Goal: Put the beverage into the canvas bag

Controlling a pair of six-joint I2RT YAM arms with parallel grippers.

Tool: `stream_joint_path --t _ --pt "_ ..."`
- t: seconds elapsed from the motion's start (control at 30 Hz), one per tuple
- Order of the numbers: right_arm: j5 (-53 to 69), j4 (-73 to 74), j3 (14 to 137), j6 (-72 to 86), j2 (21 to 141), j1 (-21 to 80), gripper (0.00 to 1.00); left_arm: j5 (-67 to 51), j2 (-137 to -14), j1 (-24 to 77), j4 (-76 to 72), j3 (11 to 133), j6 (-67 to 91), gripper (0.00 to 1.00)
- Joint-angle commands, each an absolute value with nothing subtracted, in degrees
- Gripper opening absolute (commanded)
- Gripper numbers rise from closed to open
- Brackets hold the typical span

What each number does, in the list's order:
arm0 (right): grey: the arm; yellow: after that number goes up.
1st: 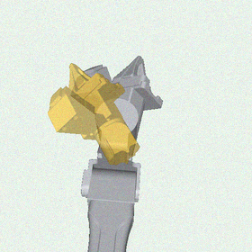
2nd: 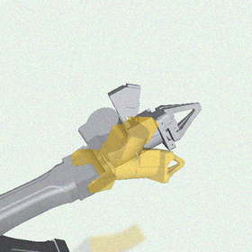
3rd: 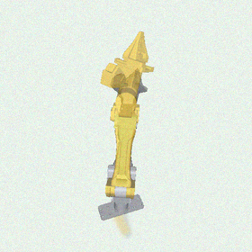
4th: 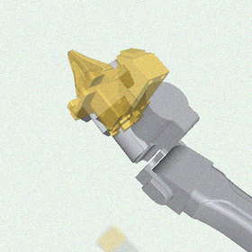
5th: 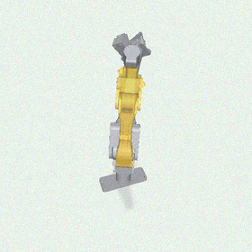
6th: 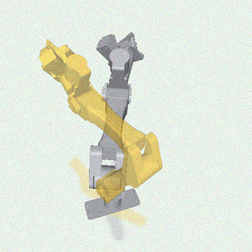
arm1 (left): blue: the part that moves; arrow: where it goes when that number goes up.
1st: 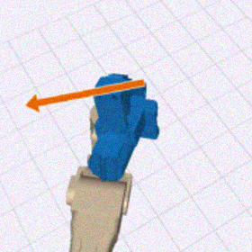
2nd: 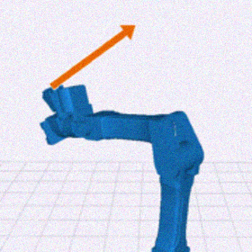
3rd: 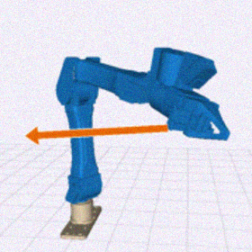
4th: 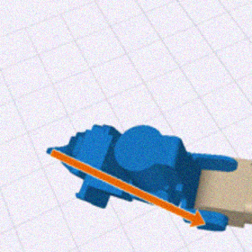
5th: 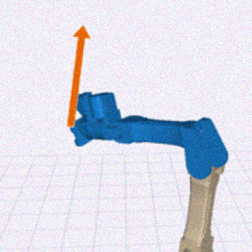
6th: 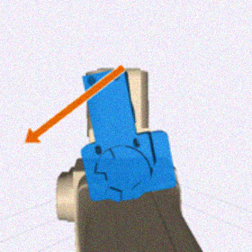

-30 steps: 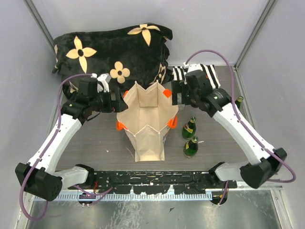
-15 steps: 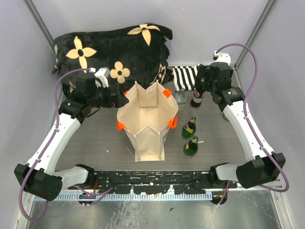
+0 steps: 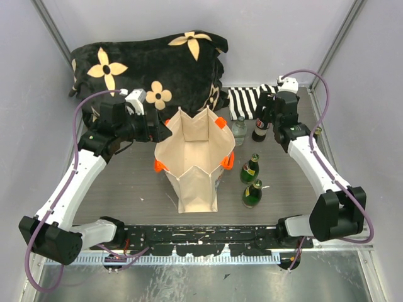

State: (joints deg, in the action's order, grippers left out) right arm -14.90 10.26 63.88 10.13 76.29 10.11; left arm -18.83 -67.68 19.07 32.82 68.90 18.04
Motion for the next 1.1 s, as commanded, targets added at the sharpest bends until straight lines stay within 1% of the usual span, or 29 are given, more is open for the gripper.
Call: stream_joint_path --t 0.0,0.27,0.43,0.77,0.83,0.9,1.03,1.07 --pt "-13.53 -2.63 61.98 9.40 78.13 9.84 0.86 -20.94 -67.34 19.12 30.25 68.44 17.58 0.98" --pt "-15.23 -12.43 57.43 8.68 80.59 9.80 0.80 -21.14 -66.35 19.07 30.51 67.55 17.36 0.98" --pt "-16.98 -17.83 55.76 7.43 82.07 9.82 0.73 -20.89 -65.50 19.11 31.22 66.50 17.07 0.98" --pt "-17.09 -17.97 55.36 8.74 85.24 9.62 0.65 -20.37 -64.75 18.98 31.81 66.03 16.21 0.98" --pt "-17.18 -18.00 54.76 8.95 85.23 9.58 0.58 -20.25 -64.46 18.98 31.82 65.75 16.11 0.98" --pt "-17.60 -18.01 54.26 9.13 85.12 9.49 0.46 -20.26 -64.22 18.98 32.01 65.55 16.01 0.98" --pt "-18.20 -18.48 53.26 8.99 84.33 9.39 0.09 -20.28 -63.95 18.90 32.34 65.22 15.82 0.98" --pt "-18.28 -18.34 53.11 8.97 84.06 9.36 0.02 -20.23 -63.85 18.90 32.48 65.12 15.82 0.98"
